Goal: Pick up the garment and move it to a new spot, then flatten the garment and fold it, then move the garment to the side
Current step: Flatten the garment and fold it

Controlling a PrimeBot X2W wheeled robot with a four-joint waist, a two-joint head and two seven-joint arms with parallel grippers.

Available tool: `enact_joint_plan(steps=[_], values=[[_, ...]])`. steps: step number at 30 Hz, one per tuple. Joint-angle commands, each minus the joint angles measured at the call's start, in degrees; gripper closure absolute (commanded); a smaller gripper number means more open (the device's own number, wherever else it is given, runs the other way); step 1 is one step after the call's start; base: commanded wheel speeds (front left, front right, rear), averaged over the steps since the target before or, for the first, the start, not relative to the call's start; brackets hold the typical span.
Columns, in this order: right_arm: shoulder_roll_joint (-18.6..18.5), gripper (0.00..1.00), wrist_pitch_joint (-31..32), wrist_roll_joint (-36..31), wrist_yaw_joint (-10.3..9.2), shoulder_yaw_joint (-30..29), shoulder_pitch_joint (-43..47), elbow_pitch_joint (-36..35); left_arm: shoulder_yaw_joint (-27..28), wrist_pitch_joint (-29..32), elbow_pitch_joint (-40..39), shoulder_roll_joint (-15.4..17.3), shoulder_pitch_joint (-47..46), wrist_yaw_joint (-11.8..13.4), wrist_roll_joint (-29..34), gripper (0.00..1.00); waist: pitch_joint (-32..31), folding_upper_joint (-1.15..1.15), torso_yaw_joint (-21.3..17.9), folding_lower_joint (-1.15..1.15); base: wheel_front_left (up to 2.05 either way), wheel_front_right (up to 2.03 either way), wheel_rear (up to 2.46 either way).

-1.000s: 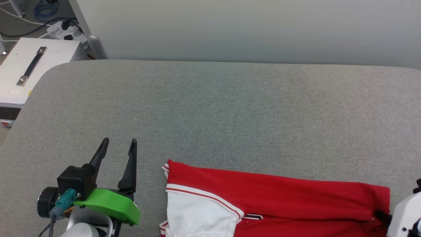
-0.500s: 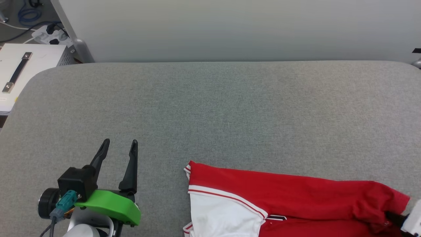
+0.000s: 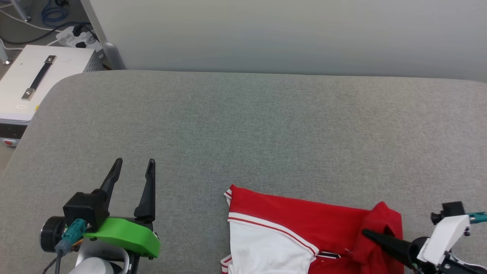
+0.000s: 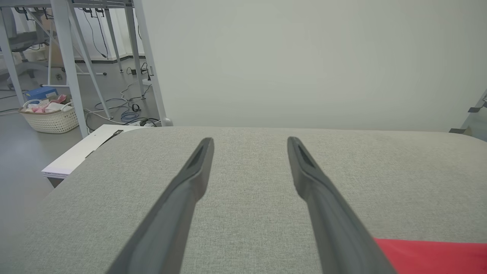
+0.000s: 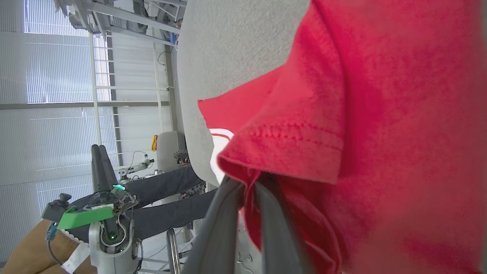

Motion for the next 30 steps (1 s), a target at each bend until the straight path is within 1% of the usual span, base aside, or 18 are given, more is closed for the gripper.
enact_joint_plan(steps=[1,3,7,10,15,18,21,24,30], values=[[0.34,1.00,-1.12,2.57,-0.03,2.43,0.93,0.48,0.16,-0.36,0.25,-0.29,-0.09,0.01,0.66,0.00,0.27,0.00,0.94,0.00,0.00,0.00,0.00],[0.35,1.00,-3.02,6.28,-0.03,5.97,1.27,1.04,0.22,-0.41,0.45,-0.49,-0.08,-0.07,0.69,0.00,0.45,0.00,1.53,0.00,0.00,0.00,0.00],[0.36,1.00,-6.84,11.49,-0.03,13.48,1.44,1.34,0.04,-0.50,0.72,-1.10,-0.55,-0.54,0.89,0.00,1.22,0.00,2.86,0.00,0.00,0.00,0.00],[0.36,1.00,-9.66,13.85,-0.03,18.87,1.30,1.10,-0.11,-0.51,1.19,-1.58,-1.15,-0.84,0.91,0.00,1.95,0.00,3.92,0.00,0.00,0.00,0.00],[0.36,1.00,-14.26,16.98,-0.03,26.19,-0.56,1.19,-0.09,-0.57,1.73,-2.13,-2.66,-1.36,1.26,0.00,3.53,0.00,5.04,0.00,0.00,0.00,0.00],[0.36,1.00,-16.59,17.01,-0.03,30.78,-2.09,2.17,-0.23,-0.61,2.07,-2.74,-3.60,-1.81,1.51,0.00,4.41,0.00,5.77,0.00,0.00,0.00,0.00],[0.36,1.00,-19.21,17.79,-0.03,33.95,-3.18,3.58,-0.20,-0.66,2.46,-3.22,-4.18,-2.17,1.65,0.00,5.11,0.00,6.29,0.00,0.00,0.00,0.00],[0.36,1.00,-21.33,16.92,-0.03,36.53,-4.22,5.53,-0.08,-0.71,2.77,-3.75,-4.69,-2.50,1.88,0.00,6.21,0.00,6.77,0.00,0.00,0.00,0.00],[0.37,1.00,-26.39,16.24,-0.03,38.47,-5.90,8.20,0.09,-0.78,3.86,-4.71,-5.22,-3.13,2.14,0.00,7.44,0.00,7.17,0.00,0.00,0.00,0.00]])
